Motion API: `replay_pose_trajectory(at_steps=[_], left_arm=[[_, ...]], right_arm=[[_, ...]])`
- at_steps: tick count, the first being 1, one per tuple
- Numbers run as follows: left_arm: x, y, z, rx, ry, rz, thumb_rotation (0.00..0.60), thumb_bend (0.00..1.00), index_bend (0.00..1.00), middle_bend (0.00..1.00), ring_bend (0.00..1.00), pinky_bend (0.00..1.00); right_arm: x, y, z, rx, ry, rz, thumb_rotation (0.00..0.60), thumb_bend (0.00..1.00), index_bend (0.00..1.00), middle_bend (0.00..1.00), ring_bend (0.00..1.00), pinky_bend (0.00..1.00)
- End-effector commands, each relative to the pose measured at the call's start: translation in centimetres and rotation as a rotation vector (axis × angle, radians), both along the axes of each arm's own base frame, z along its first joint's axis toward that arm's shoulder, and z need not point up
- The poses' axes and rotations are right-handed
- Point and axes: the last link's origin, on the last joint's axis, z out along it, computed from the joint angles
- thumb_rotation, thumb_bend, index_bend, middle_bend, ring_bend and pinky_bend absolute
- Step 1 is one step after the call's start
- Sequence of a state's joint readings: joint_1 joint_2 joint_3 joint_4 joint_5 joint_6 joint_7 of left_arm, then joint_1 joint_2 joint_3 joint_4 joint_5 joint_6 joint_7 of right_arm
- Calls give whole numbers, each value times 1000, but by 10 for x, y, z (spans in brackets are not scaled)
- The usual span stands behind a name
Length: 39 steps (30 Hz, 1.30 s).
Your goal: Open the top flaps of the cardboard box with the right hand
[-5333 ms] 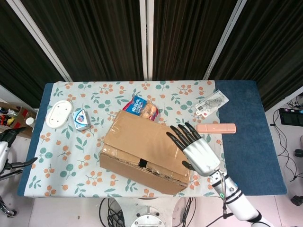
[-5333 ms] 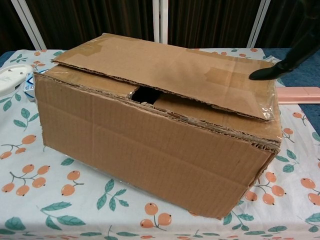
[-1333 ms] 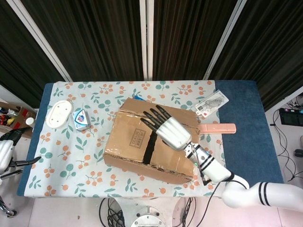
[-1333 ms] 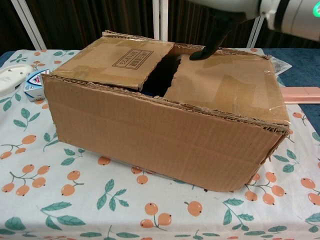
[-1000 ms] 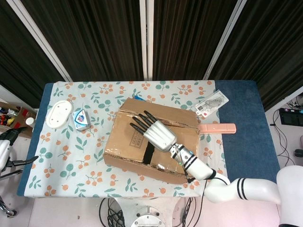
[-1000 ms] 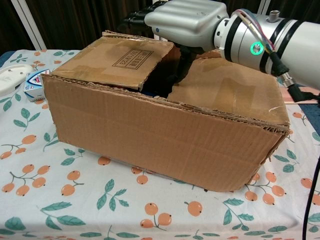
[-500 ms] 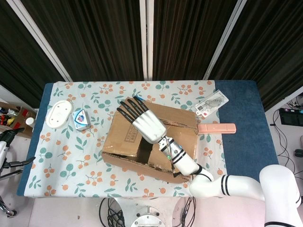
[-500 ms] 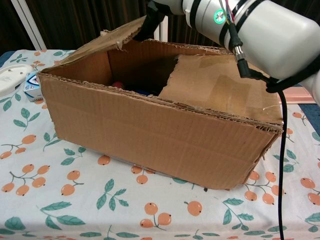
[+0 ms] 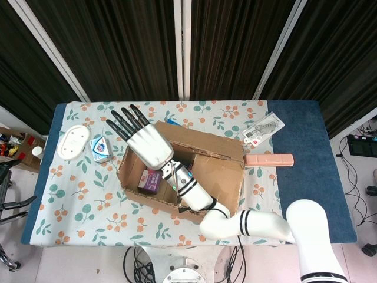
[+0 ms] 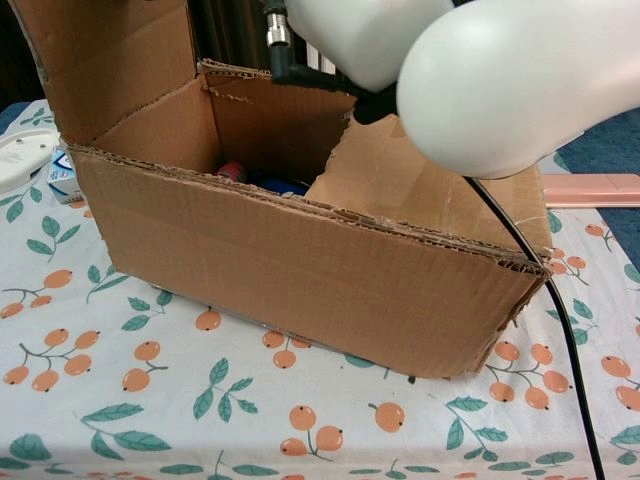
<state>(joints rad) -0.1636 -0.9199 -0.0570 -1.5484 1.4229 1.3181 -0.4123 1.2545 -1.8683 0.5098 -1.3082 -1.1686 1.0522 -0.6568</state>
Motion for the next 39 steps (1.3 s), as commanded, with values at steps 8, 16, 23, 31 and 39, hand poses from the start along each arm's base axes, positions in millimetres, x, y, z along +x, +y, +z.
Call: replay_pose_trajectory(at_steps=[8,16,23,31,39], left_arm=[[2,-1,2,10,29,-4,452,0,149,171,130,188],[10,-2,4,19,35,-18,451,0,149,171,131,188],[6,-3,4,12,21,0,450,0,149,171,130,188],[3,-2,3,13,6,4,452,0,149,171,130,188],[6,3,-6,-6,-3,-2,452,0,149,171,130,189]], right_arm=[[0,4,-29,-52,117,43,600,176,0,0,0,0],[31,1,-43,-42,-31,40,600,175,0,0,0,0],[36,-4,-43,-54,-59,63,600,161,0,0,0,0],[15,-3,-26,17,-38,88,600,327,0,1,0,0],[-22,-4,50,175,40,20,600,751,62,114,0,0]])
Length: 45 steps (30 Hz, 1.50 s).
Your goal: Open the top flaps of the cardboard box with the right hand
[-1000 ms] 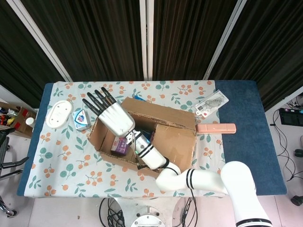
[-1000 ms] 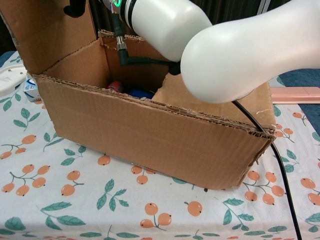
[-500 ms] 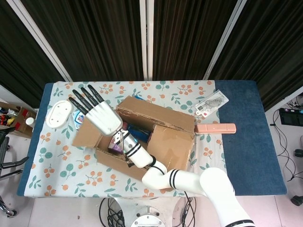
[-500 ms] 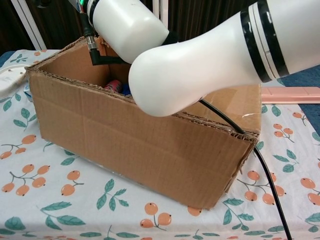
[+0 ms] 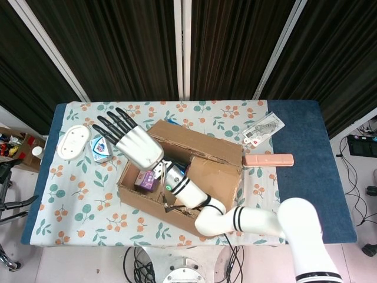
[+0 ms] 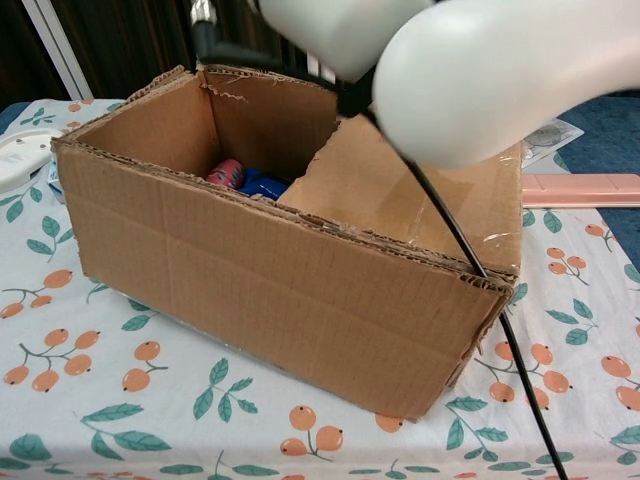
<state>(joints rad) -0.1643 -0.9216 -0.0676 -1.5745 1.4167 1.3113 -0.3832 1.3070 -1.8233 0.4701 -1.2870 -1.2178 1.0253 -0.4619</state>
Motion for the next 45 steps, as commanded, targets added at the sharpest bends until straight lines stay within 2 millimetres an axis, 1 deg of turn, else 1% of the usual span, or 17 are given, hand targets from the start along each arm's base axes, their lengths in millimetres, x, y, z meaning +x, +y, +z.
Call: replay_pose_trajectory(at_steps=[1,4,7,10,13,15,21,24,26,29,31,34,39,43,45], left_arm=[[1,2,-4,-8,-3,-1,452,0,149,171,130,189],[3,4,-7,-16,0,-4,451,0,149,171,130,189],[5,6,-9,-19,1,-7,452,0,150,171,130,189],[7,8,-12,-24,-1,-9,450,0,150,171,130,189],[9,10,-15,-30,0,-14,449,0,149,171,130,189],[11,11,-16,-34,2,-17,452,0,150,171,130,189],[11,13,-15,-33,9,-14,452,0,149,171,131,189],[10,13,-14,-32,9,-7,450,0,149,171,130,189],[9,13,-13,-33,10,-4,451,0,149,171,131,188],[8,13,-13,-32,9,-1,452,0,149,171,130,188],[7,13,-13,-35,9,2,449,0,149,171,130,189],[7,14,-14,-39,10,3,451,0,150,171,130,189],[9,16,-14,-41,11,-2,448,0,150,171,130,189],[10,16,-15,-48,18,-2,452,0,150,171,130,189],[11,16,-16,-51,20,-2,453,0,150,171,130,189]], right_arm=[[-37,-2,55,101,114,-62,600,762,63,113,0,0],[-53,3,79,193,214,-85,600,778,81,118,0,0],[-70,6,97,272,320,-119,600,787,142,164,0,0],[-87,8,101,332,433,-152,600,820,214,199,0,0],[-97,8,97,389,490,-181,600,890,276,222,0,0],[-100,8,91,418,503,-192,600,921,288,223,0,0],[-105,8,72,462,527,-185,600,966,287,207,0,0],[-106,9,64,474,532,-175,600,987,250,177,0,0],[-108,9,59,489,553,-174,600,994,230,177,0,0],[-110,9,52,505,583,-174,600,996,231,203,0,0],[-113,9,48,510,604,-173,600,998,253,238,0,0],[-116,9,46,515,627,-178,600,1000,315,294,0,0],[-123,11,47,516,647,-191,600,1000,406,346,0,0],[-123,11,55,515,629,-205,600,1000,483,400,0,0],[-122,12,63,507,617,-210,600,1000,553,438,0,0]])
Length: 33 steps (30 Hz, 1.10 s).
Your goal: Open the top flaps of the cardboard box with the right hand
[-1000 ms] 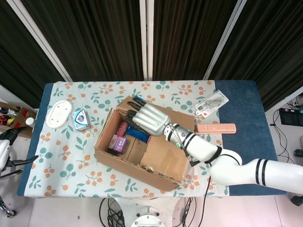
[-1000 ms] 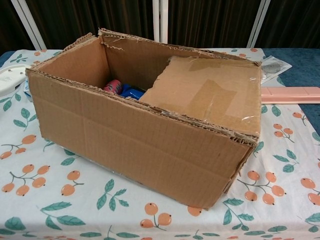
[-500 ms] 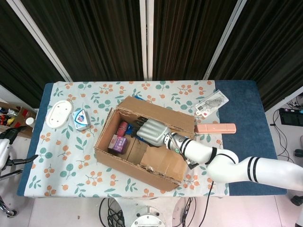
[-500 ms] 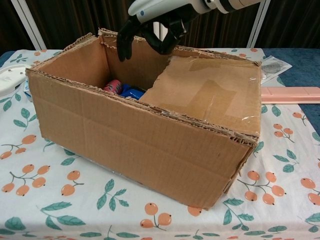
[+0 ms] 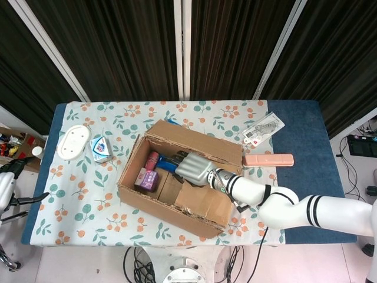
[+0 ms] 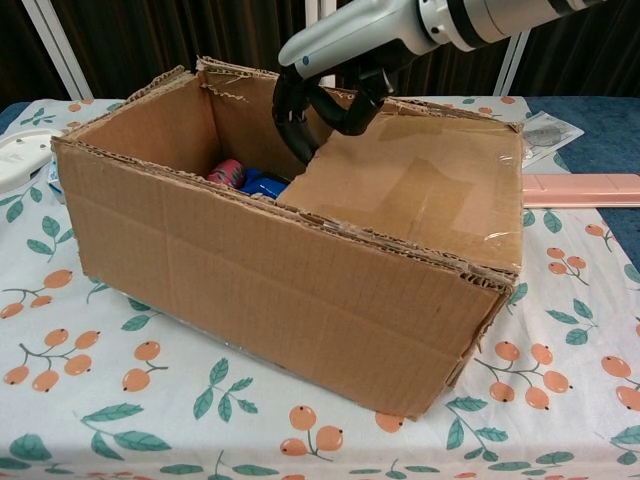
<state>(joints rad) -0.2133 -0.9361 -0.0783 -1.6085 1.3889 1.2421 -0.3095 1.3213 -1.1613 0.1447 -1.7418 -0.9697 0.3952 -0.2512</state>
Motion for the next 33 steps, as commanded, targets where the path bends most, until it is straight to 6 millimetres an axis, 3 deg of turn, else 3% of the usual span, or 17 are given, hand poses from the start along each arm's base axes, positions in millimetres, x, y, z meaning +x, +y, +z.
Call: replay_pose_trajectory(at_steps=[1,6,13,20,26,33], left_arm=[[1,0,-1,-3,2,0,451,0,149,171,130,189],[5,2,-3,-7,4,-7,449,0,150,171,130,189],[9,3,-6,-14,9,-11,450,0,149,171,130,189],[15,5,-8,-19,14,-23,449,0,150,171,130,189],[20,9,-13,-34,12,-37,451,0,149,172,130,189],[24,10,-15,-43,18,-47,451,0,150,171,130,188]], right_arm=[[1,1,13,-14,-17,-12,600,1000,595,467,0,0],[5,4,39,-38,-67,-33,600,1000,685,556,24,0],[8,19,79,-73,-154,-36,600,1000,684,566,30,0],[-4,44,128,-127,-191,-34,600,1000,665,571,34,0],[-31,72,164,-191,-189,-35,600,1000,650,571,42,0],[-81,105,204,-265,-207,-94,600,1000,636,562,47,0]])
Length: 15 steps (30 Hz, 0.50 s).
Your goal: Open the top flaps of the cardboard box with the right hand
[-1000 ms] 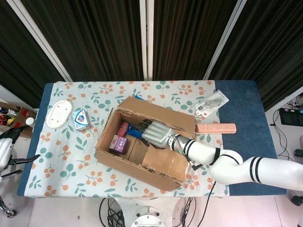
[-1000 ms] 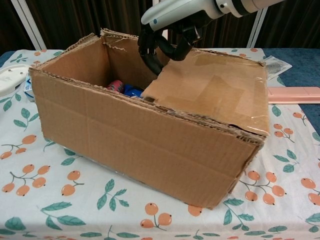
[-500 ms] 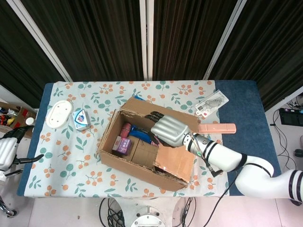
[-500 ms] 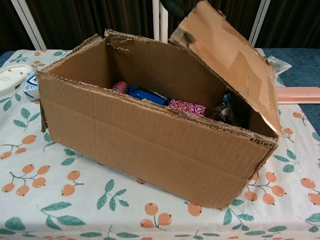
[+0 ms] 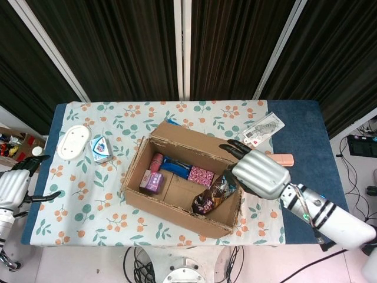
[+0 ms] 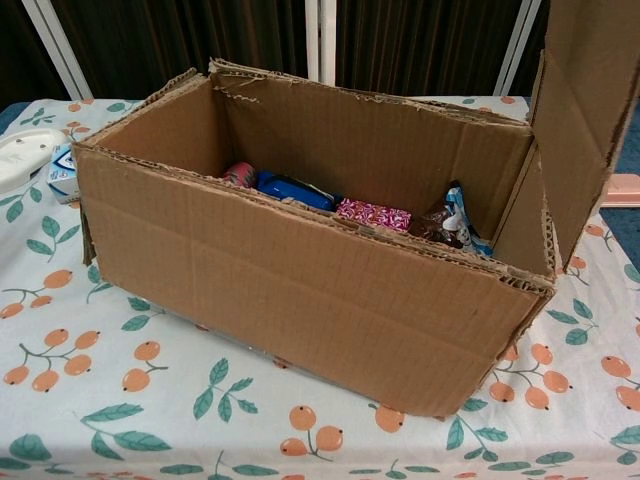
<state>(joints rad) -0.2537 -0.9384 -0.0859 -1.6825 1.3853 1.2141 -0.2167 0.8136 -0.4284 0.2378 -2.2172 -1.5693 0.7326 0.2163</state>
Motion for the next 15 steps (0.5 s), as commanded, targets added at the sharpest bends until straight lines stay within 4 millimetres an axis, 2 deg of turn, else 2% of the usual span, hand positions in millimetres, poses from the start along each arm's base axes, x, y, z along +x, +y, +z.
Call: replay_pose_trajectory(at_steps=[1,6,11,13,14,15], left_arm=[[2,0,0,-1,0,-5,452,0,149,171,130,189],[6,0,0,-5,1,-16,451,0,149,171,130,189],[11,0,-2,-9,3,-28,451,0,150,172,130,188],[14,0,-3,-6,1,-36,450,0,150,172,130,189],[15,-1,-3,-3,1,-38,452,0,149,172,130,188],[16,-2,-4,2,1,-43,452,0,150,171,130,189]], right_arm=[[-36,28,32,-38,-43,-65,600,1000,635,561,47,0],[-81,46,66,-100,-53,-166,600,1000,633,568,52,0],[-114,48,77,-122,-85,-263,600,998,579,534,53,0],[-127,49,76,-139,-89,-280,600,984,476,447,43,0],[-133,49,75,-156,-87,-283,600,948,380,358,27,0],[-142,50,73,-197,-85,-286,600,865,235,239,10,0]])
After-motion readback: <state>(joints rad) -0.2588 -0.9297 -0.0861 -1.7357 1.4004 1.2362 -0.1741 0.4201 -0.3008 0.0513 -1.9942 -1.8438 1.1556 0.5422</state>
